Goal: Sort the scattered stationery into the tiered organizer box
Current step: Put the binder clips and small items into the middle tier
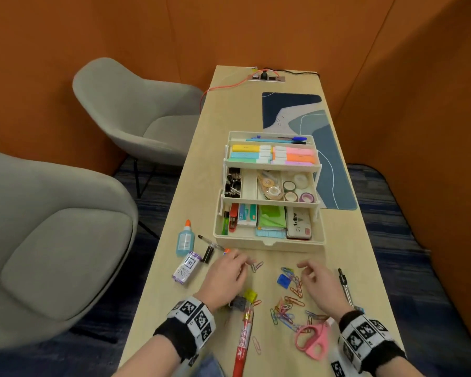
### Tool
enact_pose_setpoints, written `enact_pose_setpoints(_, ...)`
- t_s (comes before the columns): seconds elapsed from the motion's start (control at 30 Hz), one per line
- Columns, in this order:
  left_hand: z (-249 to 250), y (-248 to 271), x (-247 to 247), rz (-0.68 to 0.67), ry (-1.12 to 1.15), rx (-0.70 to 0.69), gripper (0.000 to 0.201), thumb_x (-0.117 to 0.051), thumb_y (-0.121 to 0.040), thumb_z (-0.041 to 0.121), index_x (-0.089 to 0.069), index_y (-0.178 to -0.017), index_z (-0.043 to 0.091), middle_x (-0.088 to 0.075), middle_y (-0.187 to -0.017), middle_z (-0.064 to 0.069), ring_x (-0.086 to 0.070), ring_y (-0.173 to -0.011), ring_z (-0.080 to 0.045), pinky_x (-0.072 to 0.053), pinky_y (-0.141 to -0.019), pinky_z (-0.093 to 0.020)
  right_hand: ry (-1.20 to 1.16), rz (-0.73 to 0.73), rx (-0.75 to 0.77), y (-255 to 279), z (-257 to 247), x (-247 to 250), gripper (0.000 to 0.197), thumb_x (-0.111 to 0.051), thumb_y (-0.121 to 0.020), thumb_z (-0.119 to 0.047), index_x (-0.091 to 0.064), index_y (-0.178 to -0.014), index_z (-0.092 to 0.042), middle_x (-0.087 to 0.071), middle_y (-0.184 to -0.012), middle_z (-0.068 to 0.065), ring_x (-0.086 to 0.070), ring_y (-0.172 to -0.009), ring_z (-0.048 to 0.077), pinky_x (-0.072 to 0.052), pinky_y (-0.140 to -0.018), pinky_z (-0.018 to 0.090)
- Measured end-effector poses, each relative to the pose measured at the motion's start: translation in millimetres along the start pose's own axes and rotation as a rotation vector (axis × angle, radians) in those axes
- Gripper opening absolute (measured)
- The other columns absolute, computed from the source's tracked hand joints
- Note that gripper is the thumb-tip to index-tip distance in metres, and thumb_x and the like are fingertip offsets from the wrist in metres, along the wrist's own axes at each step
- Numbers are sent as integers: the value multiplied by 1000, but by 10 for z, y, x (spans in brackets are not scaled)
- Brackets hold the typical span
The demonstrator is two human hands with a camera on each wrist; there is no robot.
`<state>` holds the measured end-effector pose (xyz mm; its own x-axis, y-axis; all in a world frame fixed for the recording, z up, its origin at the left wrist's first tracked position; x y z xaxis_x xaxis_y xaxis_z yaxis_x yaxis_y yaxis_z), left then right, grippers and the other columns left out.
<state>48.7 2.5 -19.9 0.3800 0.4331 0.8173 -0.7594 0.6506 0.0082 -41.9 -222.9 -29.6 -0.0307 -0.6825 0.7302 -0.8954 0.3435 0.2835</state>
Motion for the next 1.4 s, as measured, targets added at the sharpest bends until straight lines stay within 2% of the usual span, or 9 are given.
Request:
enact_pose_setpoints(0.13,-63,263,-152,-59,26,66,22,-43,-96,24,-59,-112,23,-52,-111,8,-50,-96,-7,-37,-83,-19,280,-54,197,81,-124,-481,38,-51,-90,-19,-52,-128,-21,-50,-119,0,-48,-109,17,-45,-89,28)
enact_pose_setpoints(0.33,-261,347,5,-26,-11,116,22,-44,-96,19,-60,-111,23,-53,-111,9,-51,-97,-8,-44,-87,-25,402,53,177,-28,-211,-723,20,-49,-91,-11,-61,-108,-12,-53,-104,8,-49,-99,26,-44,-80,33)
enact_pose_setpoints(0.53,-330,459,30,-206,-169,-36,33,-52,-90,35,-52,-122,27,-48,-121,9,-39,-114,-10,-36,-95,-26,283,183,35,-64,-29,-422,29,-54,-89,-12,-59,-117,-14,-58,-110,8,-51,-102,27,-45,-86,37)
enact_pose_setpoints(0.73,-107,427,-180,-292,-398,-90,36,-52,-91,39,-49,-122,22,-49,-123,2,-39,-116,-17,-23,-109,-34,245,142,-15,-153,211,-123,29,-58,-84,-9,-61,-113,-11,-55,-109,11,-50,-103,28,-41,-93,38)
enact_pose_setpoints(0.83,-54,390,-226,-292,-445,-59,30,-52,-91,31,-50,-119,20,-51,-121,0,-42,-113,-19,-24,-111,-38,188,82,22,-157,196,-87,21,-60,-83,-9,-60,-104,-12,-45,-103,5,-51,-91,24,-42,-83,31)
enact_pose_setpoints(0.97,-46,391,-175,-252,-407,-21,27,-51,-91,32,-50,-115,21,-53,-118,2,-43,-111,-17,-27,-105,-34,162,-96,216,-79,-5,-237,5,-49,-87,-14,-51,-84,-18,-43,-92,0,-47,-83,18,-37,-76,27)
enact_pose_setpoints(1.1,-142,531,-71,-160,-314,35,28,-54,-88,39,-51,-111,24,-55,-117,7,-46,-112,-16,-32,-95,-31,278,-241,363,60,-218,-542,17,-37,-96,-21,-51,-100,-13,-45,-98,1,-49,-90,20,-41,-81,32)
enact_pose_setpoints(1.23,-313,668,28,-96,-190,128,34,-56,-86,45,-50,-115,29,-55,-114,13,-48,-108,-9,-33,-98,-30,389,-269,348,42,-394,-752,32,-38,-96,-41,-46,-118,-19,-48,-110,1,-53,-98,21,-41,-75,33)
enact_pose_setpoints(1.4,-532,709,106,-53,-64,325,28,-59,-80,45,-52,-98,25,-55,-90,9,-51,-80,-9,-41,-71,-23,396,-252,251,-14,-502,-866,37,-47,-93,-43,-44,-118,-16,-52,-115,5,-54,-101,23,-44,-79,34)
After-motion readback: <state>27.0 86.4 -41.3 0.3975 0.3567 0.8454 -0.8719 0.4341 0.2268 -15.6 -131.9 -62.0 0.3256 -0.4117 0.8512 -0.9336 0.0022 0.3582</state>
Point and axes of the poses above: each hand's wrist, its own y-axis away from the middle knuckle, its own x-axis out of the back of the hand, z = x × y, the point moved 1 cm from there along -y, towards the middle knuckle
